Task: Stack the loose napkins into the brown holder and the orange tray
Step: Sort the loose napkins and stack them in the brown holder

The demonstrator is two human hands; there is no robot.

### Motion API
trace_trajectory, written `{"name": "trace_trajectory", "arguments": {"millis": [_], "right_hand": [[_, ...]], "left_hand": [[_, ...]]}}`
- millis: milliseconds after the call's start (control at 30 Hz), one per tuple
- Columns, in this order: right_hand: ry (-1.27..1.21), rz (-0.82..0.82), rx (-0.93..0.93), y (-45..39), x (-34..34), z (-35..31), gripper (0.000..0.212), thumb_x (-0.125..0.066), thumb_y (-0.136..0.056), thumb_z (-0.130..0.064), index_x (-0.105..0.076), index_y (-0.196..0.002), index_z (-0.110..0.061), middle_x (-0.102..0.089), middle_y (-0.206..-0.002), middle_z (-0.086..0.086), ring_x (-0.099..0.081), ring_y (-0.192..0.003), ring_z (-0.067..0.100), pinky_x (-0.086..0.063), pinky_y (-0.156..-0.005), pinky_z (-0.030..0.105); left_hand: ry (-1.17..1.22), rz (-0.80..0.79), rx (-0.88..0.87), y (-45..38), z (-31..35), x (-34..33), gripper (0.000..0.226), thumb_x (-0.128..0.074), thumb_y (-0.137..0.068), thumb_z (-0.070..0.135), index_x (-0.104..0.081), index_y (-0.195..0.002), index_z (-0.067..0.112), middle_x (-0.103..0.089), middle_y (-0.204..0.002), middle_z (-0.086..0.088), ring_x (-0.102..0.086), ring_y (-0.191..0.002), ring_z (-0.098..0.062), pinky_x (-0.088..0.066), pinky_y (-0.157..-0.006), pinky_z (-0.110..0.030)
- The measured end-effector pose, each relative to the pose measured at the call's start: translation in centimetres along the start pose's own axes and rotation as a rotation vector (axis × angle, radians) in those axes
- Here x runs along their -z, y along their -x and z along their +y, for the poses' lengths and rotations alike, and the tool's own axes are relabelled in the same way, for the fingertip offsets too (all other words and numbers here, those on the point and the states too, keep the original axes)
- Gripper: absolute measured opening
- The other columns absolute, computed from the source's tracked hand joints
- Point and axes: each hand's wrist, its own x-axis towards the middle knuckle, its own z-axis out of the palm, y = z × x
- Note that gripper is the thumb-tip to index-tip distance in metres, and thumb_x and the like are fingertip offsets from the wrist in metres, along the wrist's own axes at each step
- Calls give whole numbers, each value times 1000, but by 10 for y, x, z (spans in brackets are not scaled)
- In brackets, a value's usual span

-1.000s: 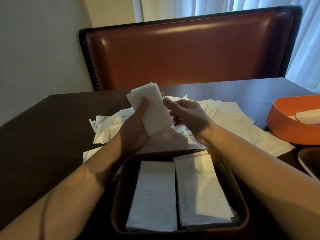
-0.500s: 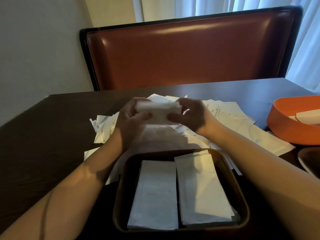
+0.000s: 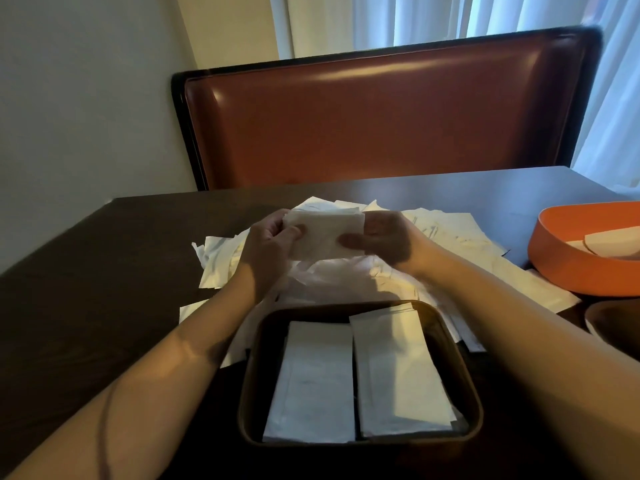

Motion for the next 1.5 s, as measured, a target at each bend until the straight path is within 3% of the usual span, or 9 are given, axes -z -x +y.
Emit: {"name": "trace_trajectory", "arguments": {"millis": [100,300,533,733,933,1067,1233,1367,1500], "right_hand": [[27,-74,-50,0,5,-22,16,-69,-88,-6,-67,-95,-21,-69,-89,-2,-67,-75,12,-57,-65,24],[-133,-134,-133,34,17,-79,14,-60,-94,-12,-66,-105,-16,-71,-102,7,-71,-87,20,-60,-72,27],[-48,-218,-157,72,9,-99,19,-56,-99,-18,-69,-107,-9,-73,-96,4,-70,-83,13,-58,-71,24],[-118,-118,-156,86,-10,-103,23,-68,-93,-22,-63,-115,-17,-74,-88,10,-72,-80,20,-58,-67,25],[-26,-72,-190,92,-24,-96,34,-76,-85,-25,-58,-114,-28,-72,-87,10,-73,-77,23,-62,-73,40],[49,-116,-195,97,-29,-91,33,-77,-85,-26,-57,-111,-29,-72,-82,4,-70,-68,15,-59,-65,33],[619,-64,127,106,-27,-98,26,-73,-87,-33,-60,-108,-23,-59,-74,-16,-54,-61,-4,-39,-54,9],[608,-155,338,106,-26,-108,14,-65,-93,-20,-64,-107,-20,-56,-79,-20,-56,-68,-4,-47,-66,10],[660,-382,366,104,-32,-95,11,-56,-97,-19,-60,-101,-28,-63,-88,-12,-58,-74,1,-48,-67,14]], "left_hand": [[25,-5,37,2,24,5,21,-53,-96,13,-71,-94,23,-69,-96,-4,-64,-94,-23,-55,-84,-42],[-51,-123,-111,19,61,30,4,-67,-84,13,-68,-88,15,-68,-85,1,-65,-76,-4,-56,-65,-19],[-161,-294,-21,81,83,53,36,-84,-71,31,-64,-94,11,-73,-83,4,-70,-74,-8,-52,-61,-15],[-59,-259,112,122,90,54,32,-74,-72,20,-65,-92,-3,-74,-86,-10,-72,-85,-25,-58,-74,-26],[-133,-298,74,147,95,54,26,-75,-81,-2,-49,-84,-7,-67,-65,7,-63,-63,-6,-47,-62,-22],[-282,-301,-1,155,95,54,31,-80,-74,21,-55,-84,6,-64,-69,7,-58,-67,-25,-45,-64,-39],[-643,-190,-164,149,85,61,27,-67,-69,50,-54,-86,33,-60,-81,11,-59,-76,-5,-42,-72,-28],[-692,-340,-143,139,88,56,27,-66,-76,48,-58,-99,37,-61,-104,19,-46,-107,9,-39,-90,-22],[-757,-500,-151,132,88,47,28,-80,-77,33,-64,-100,32,-59,-102,21,-39,-108,13,-25,-95,-7]]}}
